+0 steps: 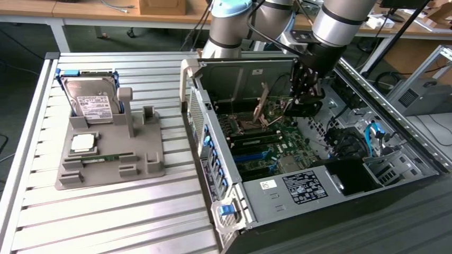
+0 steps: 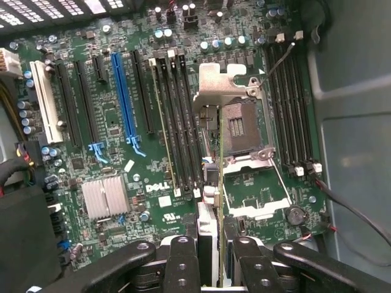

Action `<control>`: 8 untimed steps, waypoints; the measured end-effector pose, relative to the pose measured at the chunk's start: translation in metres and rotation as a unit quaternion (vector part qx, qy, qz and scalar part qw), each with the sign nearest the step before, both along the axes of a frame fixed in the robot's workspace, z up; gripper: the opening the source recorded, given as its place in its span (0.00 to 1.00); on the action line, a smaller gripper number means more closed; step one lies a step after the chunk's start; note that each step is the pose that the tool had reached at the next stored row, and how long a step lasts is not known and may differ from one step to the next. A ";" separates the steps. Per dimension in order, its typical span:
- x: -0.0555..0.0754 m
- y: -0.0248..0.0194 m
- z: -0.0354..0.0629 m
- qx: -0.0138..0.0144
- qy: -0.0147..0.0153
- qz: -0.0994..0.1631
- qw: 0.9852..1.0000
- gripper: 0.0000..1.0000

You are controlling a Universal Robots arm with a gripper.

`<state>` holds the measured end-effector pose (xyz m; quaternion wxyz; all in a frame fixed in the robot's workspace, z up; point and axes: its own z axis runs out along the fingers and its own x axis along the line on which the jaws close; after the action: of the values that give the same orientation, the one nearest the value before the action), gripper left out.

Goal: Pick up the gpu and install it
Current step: 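Insert the gpu into the slot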

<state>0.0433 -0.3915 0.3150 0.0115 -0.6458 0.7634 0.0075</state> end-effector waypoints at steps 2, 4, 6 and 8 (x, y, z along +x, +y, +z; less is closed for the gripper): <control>0.000 0.0000 -0.0001 0.000 0.000 0.006 1.000 0.27; 0.000 0.0000 -0.0001 0.000 0.000 0.012 1.000 0.27; 0.000 0.0000 -0.0001 0.000 0.000 0.020 1.000 0.27; 0.000 0.0000 -0.0002 0.000 0.000 0.027 1.000 0.27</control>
<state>0.0433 -0.3915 0.3148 0.0113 -0.6659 0.7459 0.0079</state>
